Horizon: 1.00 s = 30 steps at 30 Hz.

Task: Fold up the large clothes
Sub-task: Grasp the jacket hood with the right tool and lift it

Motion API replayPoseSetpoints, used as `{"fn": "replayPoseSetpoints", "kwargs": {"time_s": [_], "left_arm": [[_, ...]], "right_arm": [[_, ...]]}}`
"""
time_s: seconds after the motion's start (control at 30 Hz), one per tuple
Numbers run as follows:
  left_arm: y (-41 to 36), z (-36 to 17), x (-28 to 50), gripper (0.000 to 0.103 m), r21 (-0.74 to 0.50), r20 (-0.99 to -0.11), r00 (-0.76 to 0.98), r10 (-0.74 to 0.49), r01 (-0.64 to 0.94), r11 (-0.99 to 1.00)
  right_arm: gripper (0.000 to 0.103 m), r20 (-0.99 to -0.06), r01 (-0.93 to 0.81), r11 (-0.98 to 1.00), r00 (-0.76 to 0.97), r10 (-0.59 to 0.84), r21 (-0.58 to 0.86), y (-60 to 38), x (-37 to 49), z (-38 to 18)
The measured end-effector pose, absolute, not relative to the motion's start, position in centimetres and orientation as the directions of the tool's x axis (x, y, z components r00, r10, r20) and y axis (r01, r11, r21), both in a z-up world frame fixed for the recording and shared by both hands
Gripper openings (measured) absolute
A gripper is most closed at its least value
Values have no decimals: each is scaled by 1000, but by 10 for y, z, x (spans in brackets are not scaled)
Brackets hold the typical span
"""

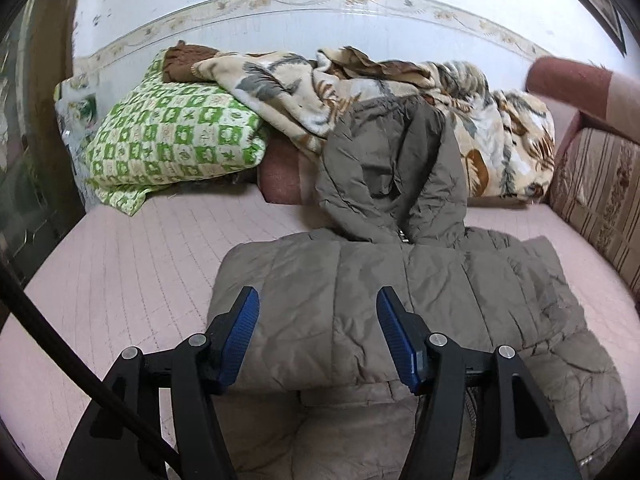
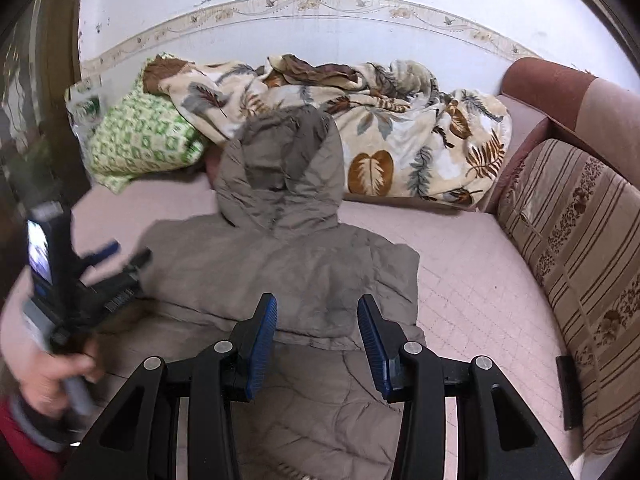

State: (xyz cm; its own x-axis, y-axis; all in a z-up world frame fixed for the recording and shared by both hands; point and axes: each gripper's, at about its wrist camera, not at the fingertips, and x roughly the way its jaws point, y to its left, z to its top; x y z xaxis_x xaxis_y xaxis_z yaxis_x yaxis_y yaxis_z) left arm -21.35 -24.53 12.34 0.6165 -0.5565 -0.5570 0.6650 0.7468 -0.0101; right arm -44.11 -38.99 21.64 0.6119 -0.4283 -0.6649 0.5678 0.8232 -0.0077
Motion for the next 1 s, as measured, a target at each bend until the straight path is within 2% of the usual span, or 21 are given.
{"fn": "replayPoseSetpoints", "kwargs": {"time_s": [0.23,0.4,0.5,0.67,1.0], "left_arm": [[-227,128,-193,61,-89,-567,602,-562,634,768],[-228,122,-187,61,-117,-580,571,-580,647,754],[-234,118,-188,61,-99,-582,565,-585,665,740],[-248,111,-198,61,-52,-568,563,-600,703,709],[-265,104,-199,61,-92,-545,515,-662,748,657]], "right_arm": [[49,-661,536,842,655,-367,63,-401,-387,322],[54,-644,517,854,671,-367,52,-418,-322,355],[56,-660,525,849,657,-363,55,-442,-276,347],[56,-711,567,820,608,-353,78,-507,-203,303],[56,-717,598,789,610,-337,138,-629,-107,232]]}}
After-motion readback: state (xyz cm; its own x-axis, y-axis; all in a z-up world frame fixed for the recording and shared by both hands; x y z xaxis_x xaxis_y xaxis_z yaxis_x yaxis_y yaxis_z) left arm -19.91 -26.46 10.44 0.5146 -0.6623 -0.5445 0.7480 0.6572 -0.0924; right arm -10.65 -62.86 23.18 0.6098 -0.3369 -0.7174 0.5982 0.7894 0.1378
